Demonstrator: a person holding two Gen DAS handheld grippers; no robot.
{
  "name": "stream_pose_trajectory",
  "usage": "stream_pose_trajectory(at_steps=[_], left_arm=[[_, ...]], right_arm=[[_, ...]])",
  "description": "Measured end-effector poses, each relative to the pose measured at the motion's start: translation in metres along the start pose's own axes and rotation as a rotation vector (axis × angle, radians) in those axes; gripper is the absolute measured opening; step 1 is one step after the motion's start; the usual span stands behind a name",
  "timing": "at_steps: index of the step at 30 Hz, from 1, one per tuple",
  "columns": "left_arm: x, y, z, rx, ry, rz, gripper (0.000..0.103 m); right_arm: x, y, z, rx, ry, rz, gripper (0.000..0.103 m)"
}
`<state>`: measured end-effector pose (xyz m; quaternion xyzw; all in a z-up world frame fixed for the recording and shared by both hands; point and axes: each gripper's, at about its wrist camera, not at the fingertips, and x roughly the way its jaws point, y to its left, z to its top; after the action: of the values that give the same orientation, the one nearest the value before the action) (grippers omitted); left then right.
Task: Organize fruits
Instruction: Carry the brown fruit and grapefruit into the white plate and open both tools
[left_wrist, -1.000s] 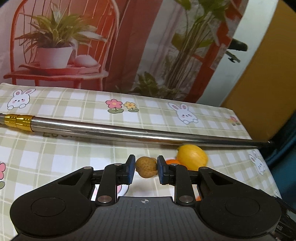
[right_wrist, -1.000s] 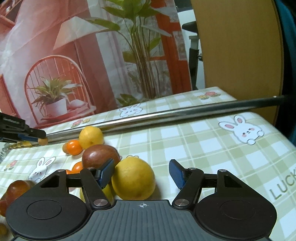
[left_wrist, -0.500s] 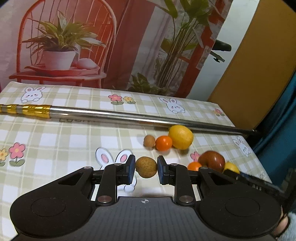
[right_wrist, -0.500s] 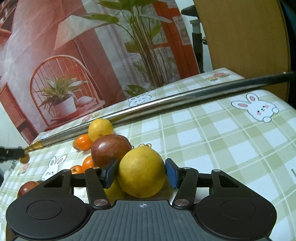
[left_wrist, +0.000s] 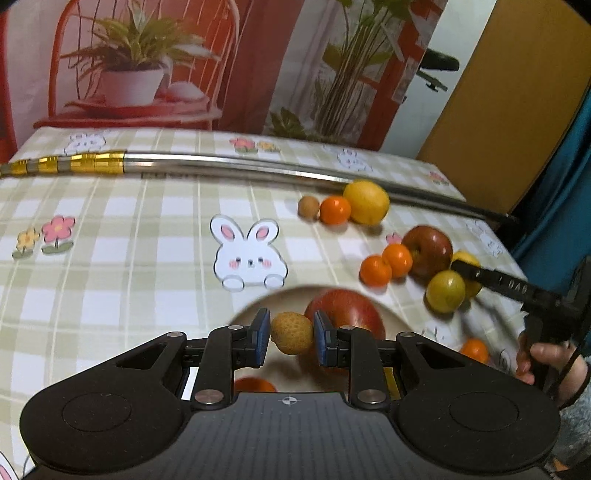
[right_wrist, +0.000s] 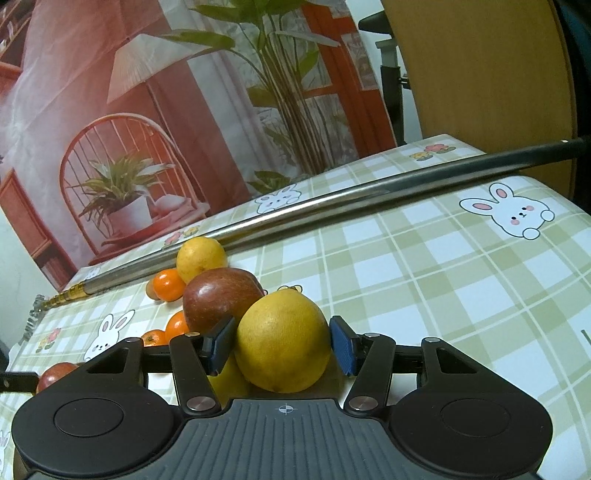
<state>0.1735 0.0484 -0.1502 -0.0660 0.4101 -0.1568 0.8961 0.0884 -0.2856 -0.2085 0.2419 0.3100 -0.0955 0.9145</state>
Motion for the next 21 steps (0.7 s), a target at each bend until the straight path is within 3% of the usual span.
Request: stream_pose_trajectory(at_steps=[21], left_arm=[[0.018, 0.01, -0.007, -0.037, 0.018, 0.056, 0.027]], right_arm=[[-0.007, -0.003, 0.0, 0.014, -0.013, -0.024, 0.051]])
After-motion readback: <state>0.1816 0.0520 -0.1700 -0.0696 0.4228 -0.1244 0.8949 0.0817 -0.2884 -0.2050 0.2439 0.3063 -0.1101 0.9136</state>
